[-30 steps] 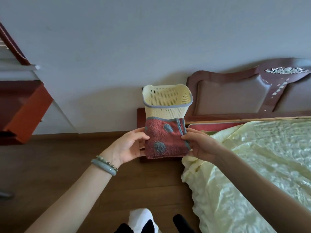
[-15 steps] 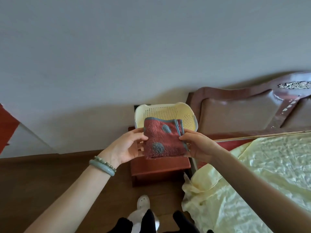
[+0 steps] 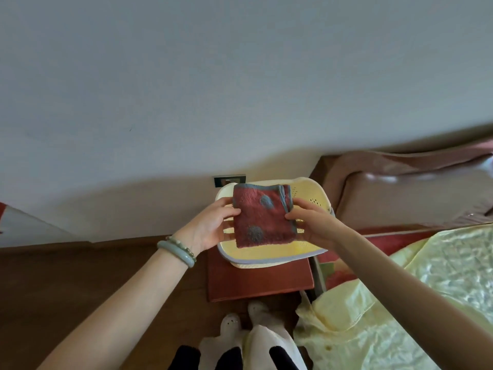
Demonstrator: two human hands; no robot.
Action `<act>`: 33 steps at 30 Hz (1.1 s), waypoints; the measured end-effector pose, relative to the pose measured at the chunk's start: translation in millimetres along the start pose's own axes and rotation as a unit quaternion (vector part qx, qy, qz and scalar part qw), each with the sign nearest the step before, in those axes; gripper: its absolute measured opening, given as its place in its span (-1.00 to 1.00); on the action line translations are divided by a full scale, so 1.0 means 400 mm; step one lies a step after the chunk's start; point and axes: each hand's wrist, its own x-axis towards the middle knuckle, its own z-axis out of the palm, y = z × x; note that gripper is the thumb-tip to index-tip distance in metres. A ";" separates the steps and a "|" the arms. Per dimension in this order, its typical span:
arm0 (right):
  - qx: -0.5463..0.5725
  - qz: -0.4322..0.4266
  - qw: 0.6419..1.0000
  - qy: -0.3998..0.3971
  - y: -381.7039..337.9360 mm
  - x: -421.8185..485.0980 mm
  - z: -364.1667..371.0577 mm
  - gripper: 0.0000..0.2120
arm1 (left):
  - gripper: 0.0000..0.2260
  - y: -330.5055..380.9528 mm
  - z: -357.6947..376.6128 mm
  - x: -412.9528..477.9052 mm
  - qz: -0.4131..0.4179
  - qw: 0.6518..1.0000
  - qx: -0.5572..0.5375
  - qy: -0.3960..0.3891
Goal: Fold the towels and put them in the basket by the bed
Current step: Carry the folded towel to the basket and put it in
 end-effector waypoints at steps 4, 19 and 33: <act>-0.035 0.026 0.999 -0.011 0.005 0.143 -0.050 -0.65 | -0.70 -0.006 -0.003 0.125 -0.024 0.998 0.023 0.056; -0.171 0.162 0.972 0.011 0.259 0.646 -0.176 -0.65 | -0.62 -0.263 -0.082 0.638 -0.151 0.942 0.183 0.239; -0.165 0.238 0.957 0.013 0.488 0.826 -0.187 -0.66 | -0.65 -0.501 -0.140 0.823 -0.205 0.897 0.179 0.348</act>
